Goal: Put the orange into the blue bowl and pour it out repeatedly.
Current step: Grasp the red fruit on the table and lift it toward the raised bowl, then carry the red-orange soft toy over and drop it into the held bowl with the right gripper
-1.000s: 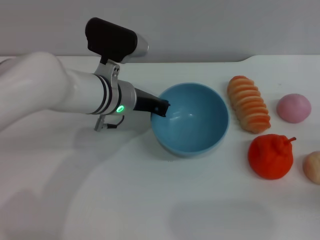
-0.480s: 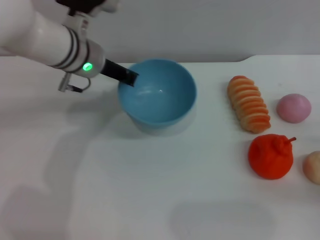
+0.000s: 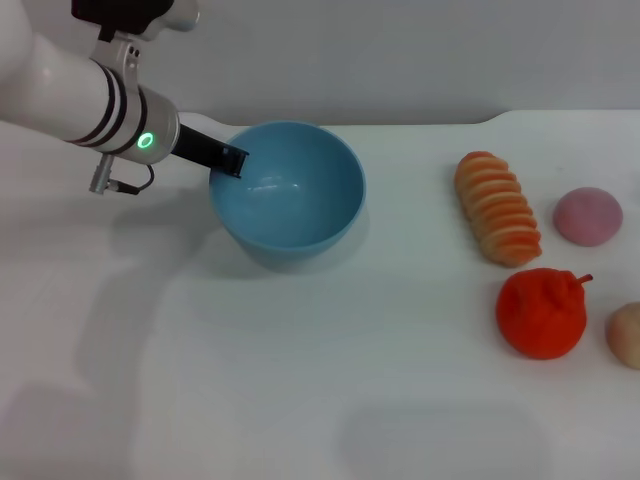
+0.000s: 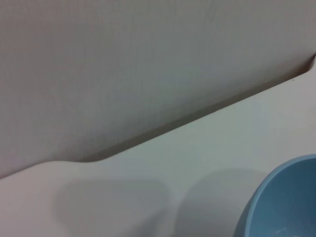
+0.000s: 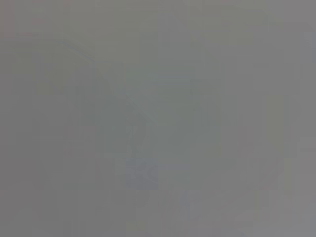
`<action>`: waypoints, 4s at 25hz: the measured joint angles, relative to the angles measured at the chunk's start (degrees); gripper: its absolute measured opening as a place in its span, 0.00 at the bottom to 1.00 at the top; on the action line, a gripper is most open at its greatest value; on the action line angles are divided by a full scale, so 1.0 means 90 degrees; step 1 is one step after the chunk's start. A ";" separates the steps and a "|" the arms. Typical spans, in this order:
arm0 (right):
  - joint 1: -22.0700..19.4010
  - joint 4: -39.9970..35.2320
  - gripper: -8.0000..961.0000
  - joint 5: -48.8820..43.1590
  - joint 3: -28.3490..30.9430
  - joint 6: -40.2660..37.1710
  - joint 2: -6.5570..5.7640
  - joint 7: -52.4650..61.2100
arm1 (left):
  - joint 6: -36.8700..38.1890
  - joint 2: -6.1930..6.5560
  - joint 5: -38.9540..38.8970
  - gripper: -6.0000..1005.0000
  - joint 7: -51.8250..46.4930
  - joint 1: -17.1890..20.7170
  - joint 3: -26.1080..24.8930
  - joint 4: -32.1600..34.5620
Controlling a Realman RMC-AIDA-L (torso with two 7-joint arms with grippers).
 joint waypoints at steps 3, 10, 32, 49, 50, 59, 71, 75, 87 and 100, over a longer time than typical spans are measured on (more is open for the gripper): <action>0.0085 -0.1233 0.79 -0.1279 -0.0589 0.0150 -0.0017 0.2113 | 0.0002 -0.0002 -0.0002 0.00 -0.0005 0.0038 -0.0021 -0.0007; 0.0163 -0.4060 0.79 -0.4043 -0.1712 -0.0841 -0.0022 0.6035 | -0.0091 -0.0013 -0.0032 0.00 -0.0006 0.0061 -0.0029 -0.0024; 0.0716 -0.4192 0.79 -0.6141 -0.2784 -0.3276 -0.0064 0.7487 | -0.0198 0.0036 0.0019 0.00 0.0040 -0.0051 -0.0202 0.0035; 0.0858 -0.3477 0.75 -0.6763 -0.3740 -0.2645 -0.0068 0.7960 | -0.0117 0.0023 0.0019 0.00 0.0033 0.0005 -0.0202 0.0095; 0.0865 -0.3474 0.71 -0.6762 -0.3748 -0.2628 -0.0068 0.7953 | -0.0118 0.0020 0.0019 0.00 0.0034 0.0006 -0.0202 0.0095; 0.0877 -0.3517 0.34 -0.6746 -0.3821 -0.2553 -0.0063 0.7777 | -0.0165 0.0016 0.0019 0.00 0.0043 0.0017 -0.0201 0.0068; 0.1006 -0.5297 0.25 -0.4674 -0.3666 -0.3192 -0.0079 0.7347 | 0.0353 0.0000 0.0011 0.00 0.0058 -0.0138 -0.0107 0.0089; 0.1321 -0.5568 0.22 -0.4326 -0.3759 -0.3433 -0.0081 0.7395 | 0.0645 -0.0038 -0.0036 0.00 0.0060 -0.0304 -0.0104 0.0095; 0.1839 -0.4266 0.11 -0.3685 -0.4803 -0.2656 -0.0052 0.7263 | 0.0644 -0.0050 -0.0466 0.00 0.0062 -0.0315 0.0332 0.0056; 0.1855 -0.3879 0.27 -0.3622 -0.5869 -0.1894 -0.0046 0.7279 | 0.0493 -0.0023 -0.0514 0.00 0.0062 -0.0068 0.0368 0.0052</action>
